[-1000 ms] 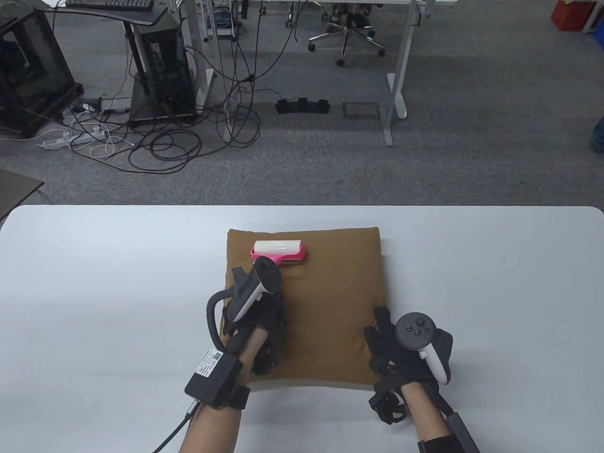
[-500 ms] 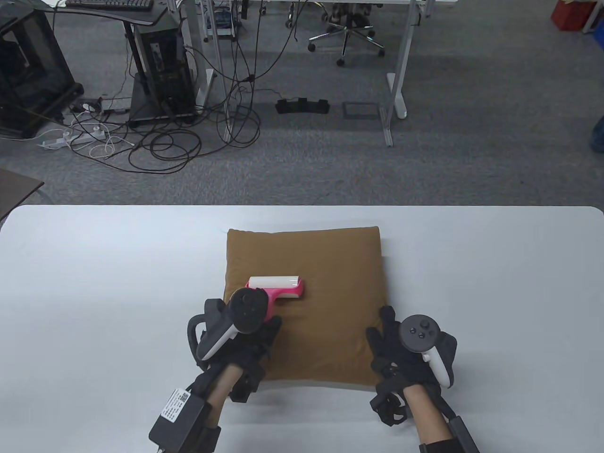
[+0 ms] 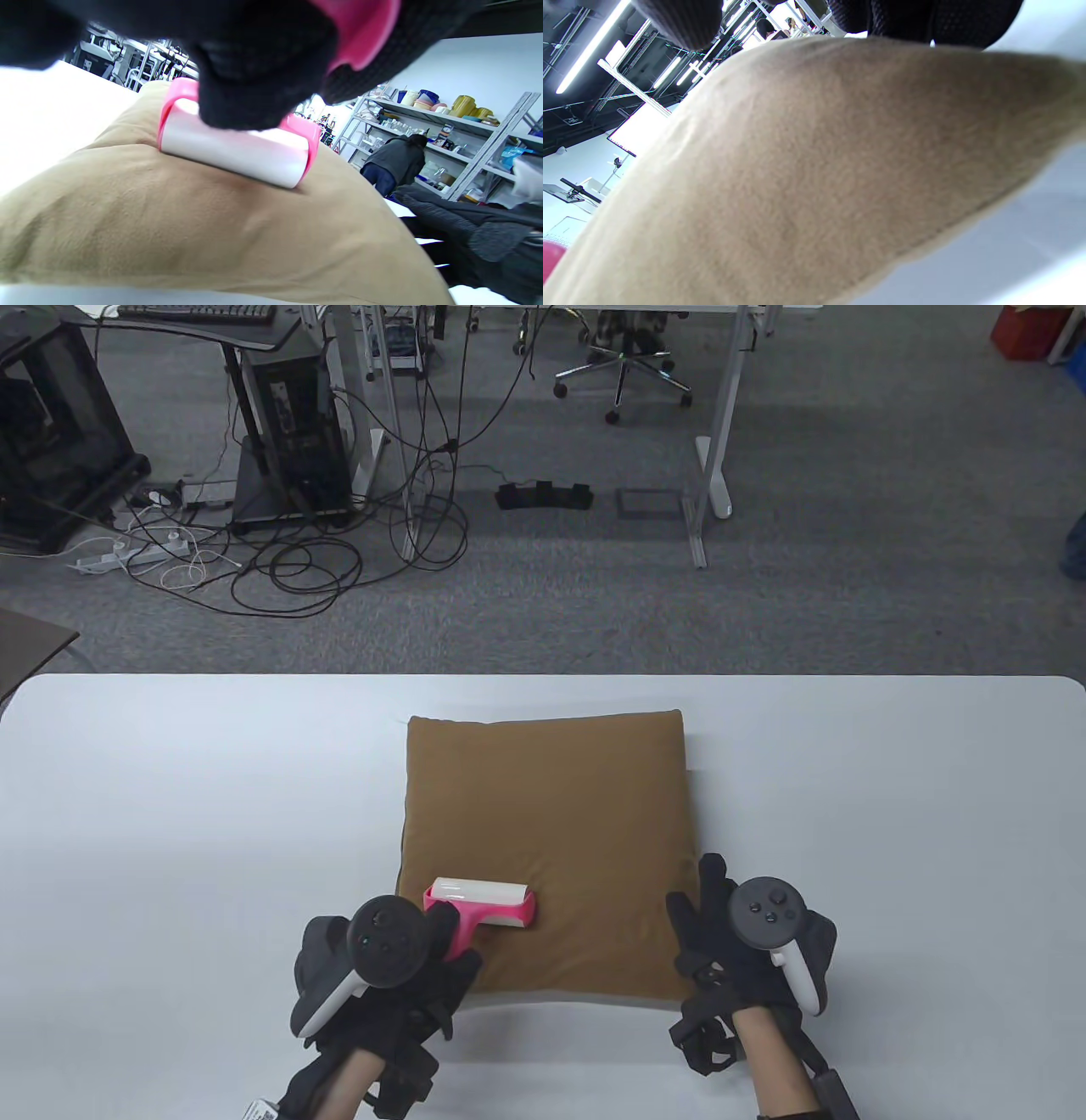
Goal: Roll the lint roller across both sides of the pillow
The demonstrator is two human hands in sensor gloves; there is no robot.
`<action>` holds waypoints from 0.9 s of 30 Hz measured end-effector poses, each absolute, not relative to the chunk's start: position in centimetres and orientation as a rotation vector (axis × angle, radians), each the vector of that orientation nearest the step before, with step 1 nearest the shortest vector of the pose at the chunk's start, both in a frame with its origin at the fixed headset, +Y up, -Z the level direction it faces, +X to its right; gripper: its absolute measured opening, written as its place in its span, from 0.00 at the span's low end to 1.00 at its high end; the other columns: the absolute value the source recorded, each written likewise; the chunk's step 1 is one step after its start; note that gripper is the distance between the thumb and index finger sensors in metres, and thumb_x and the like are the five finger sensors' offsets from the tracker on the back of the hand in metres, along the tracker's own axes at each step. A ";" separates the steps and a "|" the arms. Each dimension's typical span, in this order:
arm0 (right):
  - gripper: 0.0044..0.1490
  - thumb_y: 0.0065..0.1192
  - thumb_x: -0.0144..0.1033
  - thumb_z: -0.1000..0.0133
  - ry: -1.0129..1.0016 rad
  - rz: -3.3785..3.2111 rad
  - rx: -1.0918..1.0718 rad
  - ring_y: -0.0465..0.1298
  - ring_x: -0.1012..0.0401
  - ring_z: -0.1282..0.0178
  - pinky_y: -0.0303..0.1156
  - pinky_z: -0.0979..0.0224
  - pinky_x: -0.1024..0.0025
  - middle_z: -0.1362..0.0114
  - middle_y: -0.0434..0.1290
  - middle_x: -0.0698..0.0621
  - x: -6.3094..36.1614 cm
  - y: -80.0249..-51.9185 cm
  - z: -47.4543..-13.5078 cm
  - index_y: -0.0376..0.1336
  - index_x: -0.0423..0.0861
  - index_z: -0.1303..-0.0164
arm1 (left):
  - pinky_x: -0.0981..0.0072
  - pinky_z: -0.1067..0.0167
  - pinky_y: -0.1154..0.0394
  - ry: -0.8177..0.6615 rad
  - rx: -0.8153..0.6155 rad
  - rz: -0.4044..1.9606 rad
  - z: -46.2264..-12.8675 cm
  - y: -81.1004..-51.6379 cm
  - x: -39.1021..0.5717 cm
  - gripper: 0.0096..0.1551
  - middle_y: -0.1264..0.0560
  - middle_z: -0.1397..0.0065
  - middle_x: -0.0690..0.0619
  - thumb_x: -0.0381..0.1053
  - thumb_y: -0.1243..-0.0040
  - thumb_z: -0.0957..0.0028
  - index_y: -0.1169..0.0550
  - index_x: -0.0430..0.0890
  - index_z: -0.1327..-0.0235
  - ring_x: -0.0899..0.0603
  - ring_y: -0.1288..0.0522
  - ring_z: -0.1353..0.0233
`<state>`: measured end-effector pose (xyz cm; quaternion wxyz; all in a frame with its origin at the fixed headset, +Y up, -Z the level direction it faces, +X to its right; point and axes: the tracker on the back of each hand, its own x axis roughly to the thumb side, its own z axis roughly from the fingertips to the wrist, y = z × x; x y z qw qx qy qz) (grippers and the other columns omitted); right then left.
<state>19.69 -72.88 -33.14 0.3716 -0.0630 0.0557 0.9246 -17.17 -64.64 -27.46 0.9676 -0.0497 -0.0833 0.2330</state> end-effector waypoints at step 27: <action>0.62 0.40 0.72 0.41 0.510 2.517 -0.253 0.77 0.43 0.50 0.71 0.48 0.42 0.29 0.70 0.32 19.3 -74.2 -33.7 0.27 0.41 0.16 | 0.46 0.57 0.20 -0.016 0.109 1.394 -32.8 -74.2 -24.7 0.38 0.18 0.46 0.45 0.54 0.51 0.42 0.41 0.36 0.24 0.51 0.17 0.71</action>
